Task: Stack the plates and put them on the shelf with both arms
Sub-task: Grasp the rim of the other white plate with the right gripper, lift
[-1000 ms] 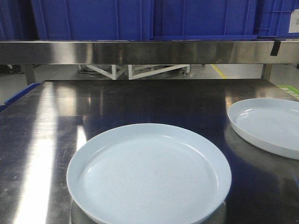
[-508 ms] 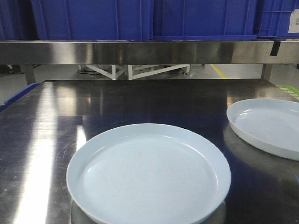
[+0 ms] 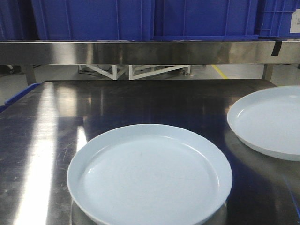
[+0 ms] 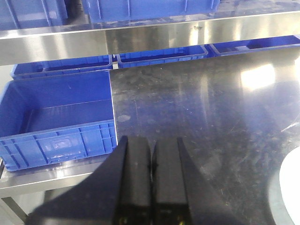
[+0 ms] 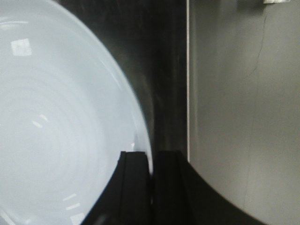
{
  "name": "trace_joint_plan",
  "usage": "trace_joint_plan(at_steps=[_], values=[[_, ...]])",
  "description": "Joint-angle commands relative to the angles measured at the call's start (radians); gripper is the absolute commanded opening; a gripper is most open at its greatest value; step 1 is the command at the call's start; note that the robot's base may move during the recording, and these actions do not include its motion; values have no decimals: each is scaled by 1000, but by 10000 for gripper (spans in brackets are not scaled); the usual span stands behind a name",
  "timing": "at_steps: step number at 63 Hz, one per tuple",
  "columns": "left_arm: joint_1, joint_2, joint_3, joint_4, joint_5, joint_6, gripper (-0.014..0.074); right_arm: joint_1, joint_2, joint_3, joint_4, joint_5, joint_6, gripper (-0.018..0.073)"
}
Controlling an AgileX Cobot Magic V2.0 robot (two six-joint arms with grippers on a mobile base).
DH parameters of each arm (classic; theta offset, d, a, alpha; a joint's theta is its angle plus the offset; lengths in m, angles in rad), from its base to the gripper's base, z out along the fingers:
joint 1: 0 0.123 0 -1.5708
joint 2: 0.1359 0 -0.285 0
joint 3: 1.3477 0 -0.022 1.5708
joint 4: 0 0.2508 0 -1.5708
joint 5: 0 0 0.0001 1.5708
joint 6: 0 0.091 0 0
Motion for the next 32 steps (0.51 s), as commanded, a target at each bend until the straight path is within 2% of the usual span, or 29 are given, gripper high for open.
trace_joint_plan(at_steps=[1, 9, 19, 25, 32], values=[[-6, 4, -28, -11, -86, -9, 84, -2, -123, -22, 3, 14, -10, 58], [-6, 4, -28, -11, -86, -9, 84, -2, -248, -22, 92, 38, -32, 58], [-6, 4, -28, -11, -86, -9, 84, 23, -353, -22, 338, 81, -147, 58], [-6, 4, -28, -11, -86, -9, 84, 77, -368, -22, 508, 110, -232, 58], [-6, 4, -28, -11, -86, -9, 84, 171, -361, -20, 611, 115, -281, 58]])
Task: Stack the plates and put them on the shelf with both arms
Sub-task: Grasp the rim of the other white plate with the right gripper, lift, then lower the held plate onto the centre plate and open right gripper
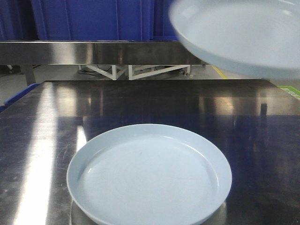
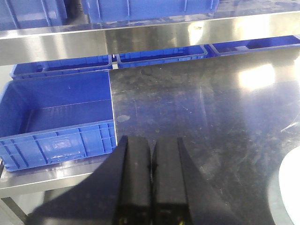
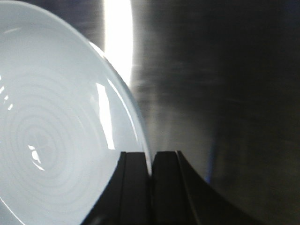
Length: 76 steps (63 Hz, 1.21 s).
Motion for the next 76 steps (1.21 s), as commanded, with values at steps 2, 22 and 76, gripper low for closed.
trace_joint_plan(at_steps=[2, 22, 76], values=[[-6, 4, -28, -11, -86, -9, 84, 88, -8, -24, 146, -28, -53, 58], [-6, 4, -28, -11, -86, -9, 84, 344, 144, -24, 146, -98, -52, 58], [-6, 4, -28, -11, -86, -9, 84, 379, 408, -24, -39, -197, 4, 59]])
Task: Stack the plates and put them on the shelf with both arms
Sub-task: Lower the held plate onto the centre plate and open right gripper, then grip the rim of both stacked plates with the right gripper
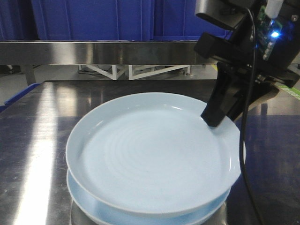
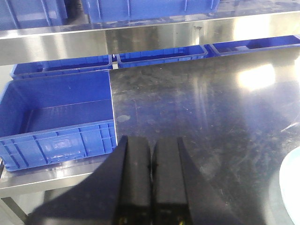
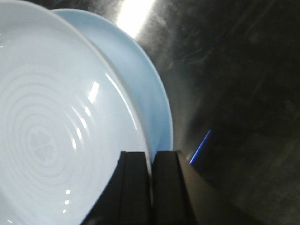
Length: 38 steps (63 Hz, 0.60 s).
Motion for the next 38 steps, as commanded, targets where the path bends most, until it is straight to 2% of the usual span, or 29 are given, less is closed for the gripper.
trace_joint_plan(at_steps=[1, 6, 12, 24, 27, 30, 38], values=[[-6, 4, -28, -11, -86, -9, 84, 0, -25, -26, 20, -19, 1, 59], [-6, 4, -28, -11, -86, -9, 84, 0, -22, -26, 20, -18, 1, 64], [-6, 4, -28, -11, -86, -9, 84, 0, -22, -26, 20, -15, 1, 125], [-6, 4, -28, -11, -86, -9, 84, 0, -29, -26, 20, -12, 1, 421], [-6, 4, -28, -11, -86, -9, 84, 0, -33, -27, 20, -12, 1, 471], [-6, 4, -28, -11, -86, -9, 84, 0, -41, -27, 20, -12, 1, 503], [-6, 4, -28, -11, -86, -9, 84, 0, -63, -27, 18, -11, 1, 505]])
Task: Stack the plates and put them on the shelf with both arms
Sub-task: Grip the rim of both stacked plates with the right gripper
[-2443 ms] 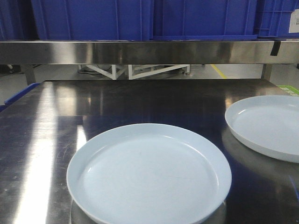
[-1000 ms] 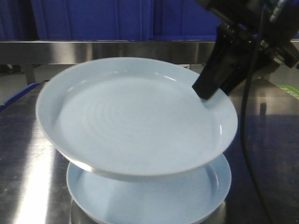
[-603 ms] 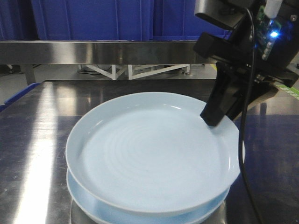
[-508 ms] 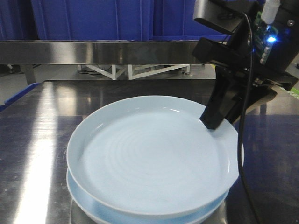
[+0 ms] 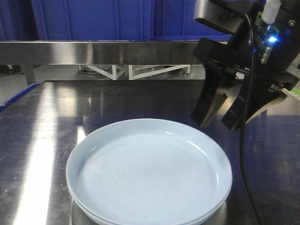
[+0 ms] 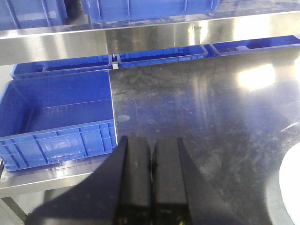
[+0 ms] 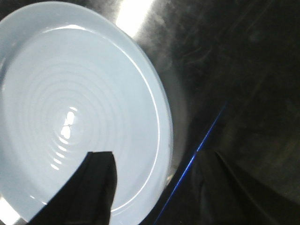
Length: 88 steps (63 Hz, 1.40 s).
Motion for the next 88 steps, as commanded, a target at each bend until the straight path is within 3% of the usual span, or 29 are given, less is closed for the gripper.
trace_joint_plan(at_steps=[1, 17, 62, 72, 88], values=[[-6, 4, -28, -11, -86, -9, 84, 0, -63, -28, 18, -8, -1, 505], [-6, 4, -28, -11, -86, -9, 84, 0, -85, -27, -47, 30, -1, 500], [-6, 4, -28, -11, -84, -9, 84, 57, 89, -27, -40, -47, -1, 491], [-6, 4, -28, -11, -84, -9, 84, 57, 105, -27, -40, -48, -1, 368], [-6, 4, -28, -11, -84, -9, 84, 57, 105, -27, -41, -32, -1, 45]])
